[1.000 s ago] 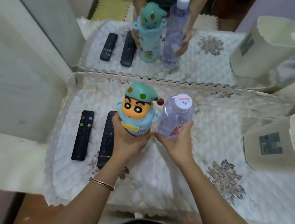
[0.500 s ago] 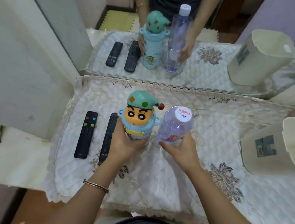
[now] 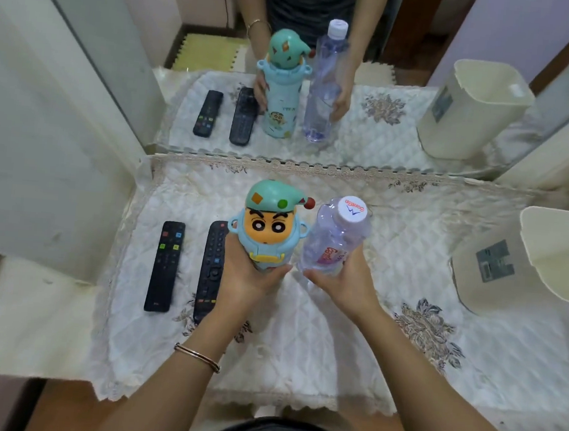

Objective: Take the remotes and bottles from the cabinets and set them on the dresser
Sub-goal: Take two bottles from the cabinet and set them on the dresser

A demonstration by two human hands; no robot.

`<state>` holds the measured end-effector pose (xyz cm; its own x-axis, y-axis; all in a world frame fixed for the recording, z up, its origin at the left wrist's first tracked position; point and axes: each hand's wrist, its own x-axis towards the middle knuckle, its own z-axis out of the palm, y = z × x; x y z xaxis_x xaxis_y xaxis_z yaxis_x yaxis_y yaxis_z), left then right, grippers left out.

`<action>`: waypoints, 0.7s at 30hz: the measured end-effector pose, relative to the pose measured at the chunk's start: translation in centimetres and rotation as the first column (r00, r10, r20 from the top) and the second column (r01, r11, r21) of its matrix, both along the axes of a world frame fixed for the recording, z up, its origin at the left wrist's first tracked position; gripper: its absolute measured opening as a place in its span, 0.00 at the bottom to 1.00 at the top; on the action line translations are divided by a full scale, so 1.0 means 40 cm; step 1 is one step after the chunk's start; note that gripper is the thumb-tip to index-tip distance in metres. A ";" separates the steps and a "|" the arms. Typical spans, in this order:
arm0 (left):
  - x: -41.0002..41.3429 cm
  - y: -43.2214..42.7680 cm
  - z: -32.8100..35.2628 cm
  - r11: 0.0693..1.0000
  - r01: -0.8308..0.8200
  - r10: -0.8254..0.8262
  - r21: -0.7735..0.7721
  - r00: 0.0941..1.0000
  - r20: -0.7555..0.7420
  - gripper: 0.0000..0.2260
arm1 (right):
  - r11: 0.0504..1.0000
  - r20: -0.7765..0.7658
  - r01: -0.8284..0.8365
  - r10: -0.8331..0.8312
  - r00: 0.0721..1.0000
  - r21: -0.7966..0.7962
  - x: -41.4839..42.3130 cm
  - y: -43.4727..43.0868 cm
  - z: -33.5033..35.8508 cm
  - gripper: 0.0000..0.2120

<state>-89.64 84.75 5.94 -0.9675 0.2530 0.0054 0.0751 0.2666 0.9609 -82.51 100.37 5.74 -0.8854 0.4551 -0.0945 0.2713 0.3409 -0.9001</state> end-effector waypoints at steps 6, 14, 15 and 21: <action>-0.002 -0.036 0.013 0.988 0.154 -0.154 0.010 0.988 0.008 0.30 | 0.995 0.020 0.102 -0.102 0.995 -0.013 0.030 -0.032 0.002 0.32; 0.026 -0.133 -0.023 0.943 0.238 -0.235 -0.234 0.971 0.039 0.23 | 0.931 0.184 0.364 -0.362 0.914 0.023 0.157 -0.114 -0.019 0.26; 0.036 -0.142 -0.027 0.938 0.248 -0.252 -0.240 0.968 0.015 0.20 | 0.918 0.193 0.397 -0.394 0.899 0.027 0.186 -0.127 -0.019 0.24; 0.129 -0.158 -0.042 0.906 0.368 -0.365 -0.211 0.929 0.053 0.08 | 0.825 0.306 0.565 -0.543 0.782 0.019 0.446 -0.212 -0.022 0.16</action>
<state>-84.50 78.45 4.27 -0.8061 0.5835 -0.0991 0.1960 0.4212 0.8855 -64.68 91.88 4.87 -0.4103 0.8414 -0.3518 0.6411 -0.0083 -0.7674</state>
